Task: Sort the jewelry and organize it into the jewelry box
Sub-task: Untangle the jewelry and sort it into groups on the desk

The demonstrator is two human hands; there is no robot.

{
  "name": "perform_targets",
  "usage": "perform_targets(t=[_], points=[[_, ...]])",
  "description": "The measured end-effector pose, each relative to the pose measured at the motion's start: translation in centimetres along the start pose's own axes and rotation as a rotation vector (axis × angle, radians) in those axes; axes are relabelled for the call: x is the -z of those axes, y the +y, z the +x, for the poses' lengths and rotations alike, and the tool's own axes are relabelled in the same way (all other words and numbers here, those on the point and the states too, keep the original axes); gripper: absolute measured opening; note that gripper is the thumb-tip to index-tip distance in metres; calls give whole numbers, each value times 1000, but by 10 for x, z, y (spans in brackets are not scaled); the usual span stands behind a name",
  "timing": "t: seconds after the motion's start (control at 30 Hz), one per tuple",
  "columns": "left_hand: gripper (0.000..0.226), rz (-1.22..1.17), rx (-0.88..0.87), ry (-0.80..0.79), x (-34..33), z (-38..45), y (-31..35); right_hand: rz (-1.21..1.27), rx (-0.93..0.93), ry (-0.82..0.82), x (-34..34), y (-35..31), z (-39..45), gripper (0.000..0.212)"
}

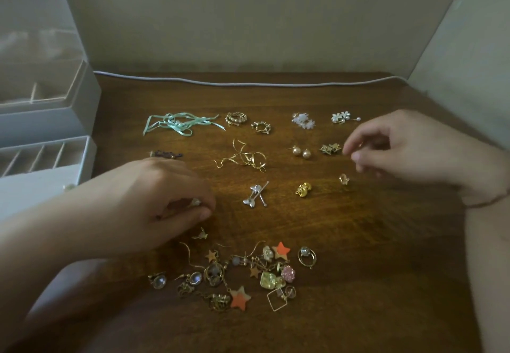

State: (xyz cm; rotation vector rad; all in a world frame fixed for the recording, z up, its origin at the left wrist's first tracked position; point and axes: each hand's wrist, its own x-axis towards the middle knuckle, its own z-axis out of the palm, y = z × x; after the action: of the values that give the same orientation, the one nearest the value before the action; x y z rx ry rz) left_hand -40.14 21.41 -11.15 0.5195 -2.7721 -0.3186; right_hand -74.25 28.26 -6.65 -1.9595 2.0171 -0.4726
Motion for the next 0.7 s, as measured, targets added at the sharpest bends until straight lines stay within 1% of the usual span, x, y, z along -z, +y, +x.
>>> perform_targets(t=[0.07, 0.1, 0.17, 0.23, 0.27, 0.33, 0.37, 0.4, 0.47, 0.57, 0.6, 0.7], points=[[17, 3, 11, -9, 1, 0, 0, -19, 28, 119, 4, -1, -2, 15], [16, 11, 15, -17, 2, 1, 1, -44, 57, 154, 4, -4, -4, 15], [17, 25, 30, -23, 2, 1, 2, -36, 156, 148, 2, -18, -11, 12], [23, -19, 87, -4, 1, -1, 5, 56, 292, 43, -3, -37, -20, 9], [28, -63, 128, 12, 0, -2, 7, 82, 365, -52, -8, -48, -24, 9], [35, -108, 166, 36, -3, -2, 9, 28, 490, -259, -20, -64, -30, 14], [38, -101, 173, 38, -4, -2, 10, -19, 540, -330, -27, -70, -32, 17], [40, -86, 177, 35, -4, -2, 10, -60, 585, -365, -33, -74, -32, 18], [42, -68, 180, 29, -5, -2, 9, -121, 641, -365, -42, -77, -32, 20], [41, -76, 179, 25, -3, -3, 7, -170, 635, -361, -48, -79, -30, 22], [39, -68, 164, 11, -2, -2, 7, -179, 625, -362, -48, -78, -29, 21], [22, 20, 55, -45, 2, 0, 5, -169, 600, -378, -51, -78, -26, 16]])
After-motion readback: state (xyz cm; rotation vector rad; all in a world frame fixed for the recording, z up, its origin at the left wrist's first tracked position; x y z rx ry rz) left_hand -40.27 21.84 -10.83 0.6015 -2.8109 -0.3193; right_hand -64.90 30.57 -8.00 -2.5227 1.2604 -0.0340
